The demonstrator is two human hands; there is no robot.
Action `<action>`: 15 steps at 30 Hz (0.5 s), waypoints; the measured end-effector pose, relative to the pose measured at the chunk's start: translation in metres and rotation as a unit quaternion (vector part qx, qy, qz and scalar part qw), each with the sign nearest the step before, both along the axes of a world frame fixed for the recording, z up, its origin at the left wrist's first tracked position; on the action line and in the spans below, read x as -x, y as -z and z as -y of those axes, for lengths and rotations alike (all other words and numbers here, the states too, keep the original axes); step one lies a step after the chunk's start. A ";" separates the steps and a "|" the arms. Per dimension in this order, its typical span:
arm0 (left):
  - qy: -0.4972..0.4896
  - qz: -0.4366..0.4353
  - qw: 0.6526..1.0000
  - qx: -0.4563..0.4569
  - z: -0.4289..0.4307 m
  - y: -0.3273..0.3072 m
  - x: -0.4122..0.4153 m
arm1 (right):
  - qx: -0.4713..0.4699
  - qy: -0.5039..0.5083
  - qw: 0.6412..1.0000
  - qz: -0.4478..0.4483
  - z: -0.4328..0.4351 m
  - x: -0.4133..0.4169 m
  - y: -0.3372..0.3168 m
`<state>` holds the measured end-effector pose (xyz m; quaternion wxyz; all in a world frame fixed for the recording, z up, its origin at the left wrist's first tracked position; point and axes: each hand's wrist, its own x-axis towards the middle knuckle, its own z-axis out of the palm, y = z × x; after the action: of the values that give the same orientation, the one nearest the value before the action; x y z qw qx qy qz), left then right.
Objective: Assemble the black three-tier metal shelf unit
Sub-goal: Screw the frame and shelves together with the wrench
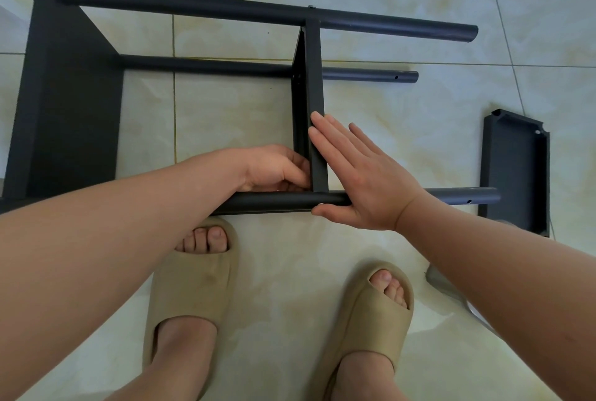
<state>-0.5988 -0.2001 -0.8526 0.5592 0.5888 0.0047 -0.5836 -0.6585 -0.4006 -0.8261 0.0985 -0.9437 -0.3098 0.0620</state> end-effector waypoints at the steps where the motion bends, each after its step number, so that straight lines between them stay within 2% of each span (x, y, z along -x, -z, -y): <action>1: 0.001 -0.004 1.000 0.005 0.000 0.000 0.000 | 0.000 0.000 1.000 0.000 0.000 0.000 0.000; 7: -0.014 -0.042 0.998 0.034 0.001 -0.001 -0.001 | 0.003 0.001 1.000 -0.005 0.000 0.000 -0.001; 11: 0.024 0.019 0.999 -0.022 0.002 -0.001 0.001 | 0.009 0.001 1.000 -0.007 0.000 0.000 -0.001; 15: 0.016 0.020 0.999 -0.030 0.001 0.001 0.001 | 0.007 0.001 1.000 -0.007 0.000 0.000 -0.001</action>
<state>-0.6000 -0.2007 -0.8532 0.5321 0.6168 0.0014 -0.5800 -0.6581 -0.4005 -0.8251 0.0939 -0.9443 -0.3076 0.0705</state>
